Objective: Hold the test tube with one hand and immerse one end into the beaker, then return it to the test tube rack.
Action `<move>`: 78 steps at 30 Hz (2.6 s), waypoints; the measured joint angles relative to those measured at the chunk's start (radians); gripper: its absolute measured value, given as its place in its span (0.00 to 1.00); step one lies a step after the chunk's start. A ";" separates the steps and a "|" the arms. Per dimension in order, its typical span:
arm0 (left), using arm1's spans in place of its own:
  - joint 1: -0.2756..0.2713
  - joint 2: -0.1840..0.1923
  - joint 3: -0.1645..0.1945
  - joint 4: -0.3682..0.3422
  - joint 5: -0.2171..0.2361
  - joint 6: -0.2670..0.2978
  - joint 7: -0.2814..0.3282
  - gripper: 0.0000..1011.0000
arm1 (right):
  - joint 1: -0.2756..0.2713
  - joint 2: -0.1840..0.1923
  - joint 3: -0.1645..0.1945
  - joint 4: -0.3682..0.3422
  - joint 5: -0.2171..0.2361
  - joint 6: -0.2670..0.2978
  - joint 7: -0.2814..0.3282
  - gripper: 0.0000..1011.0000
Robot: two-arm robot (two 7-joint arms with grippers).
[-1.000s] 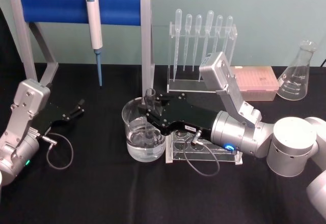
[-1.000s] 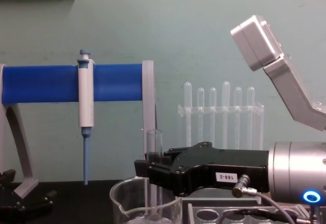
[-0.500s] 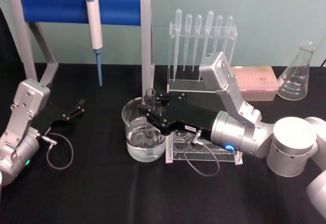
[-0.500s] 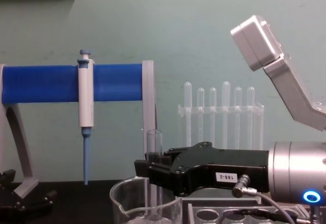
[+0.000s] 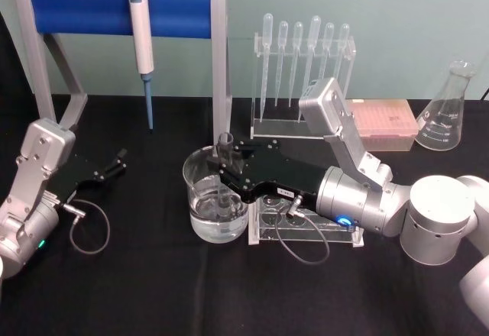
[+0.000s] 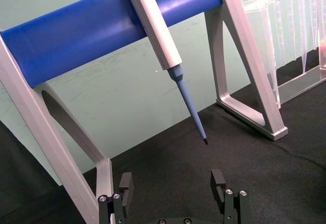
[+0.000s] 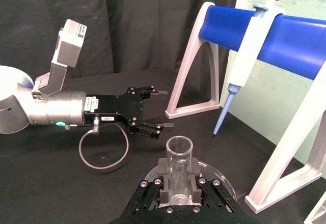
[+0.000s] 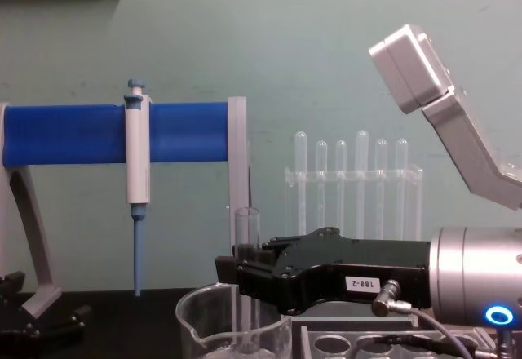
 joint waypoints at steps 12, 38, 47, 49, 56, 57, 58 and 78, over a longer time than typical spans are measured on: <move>0.000 0.000 0.000 0.000 0.000 0.000 0.000 0.99 | 0.000 0.000 0.000 0.000 0.000 0.000 0.000 0.22; 0.000 0.000 0.000 0.000 0.000 0.000 0.000 0.99 | 0.000 0.000 0.000 0.000 0.000 0.000 0.000 0.22; 0.000 0.000 0.000 0.000 0.000 0.000 0.000 0.99 | 0.000 0.000 0.000 0.000 0.000 0.000 0.000 0.22; 0.000 0.000 0.000 0.000 0.000 0.000 0.000 0.99 | 0.000 0.000 0.000 0.000 0.000 0.000 0.000 0.22; 0.000 0.000 0.000 0.000 0.000 0.000 0.000 0.99 | 0.000 0.000 0.000 0.000 0.000 0.000 0.000 0.22; 0.000 0.000 0.000 0.000 0.000 0.000 0.000 0.99 | 0.000 0.000 0.000 0.000 0.000 0.000 0.000 0.22; 0.000 0.000 0.000 0.000 0.000 0.000 0.000 0.99 | 0.000 0.000 0.000 0.000 0.000 0.000 0.000 0.22; 0.000 0.000 0.000 0.000 0.000 0.000 0.000 0.99 | 0.000 0.000 0.000 0.000 0.000 0.000 0.000 0.22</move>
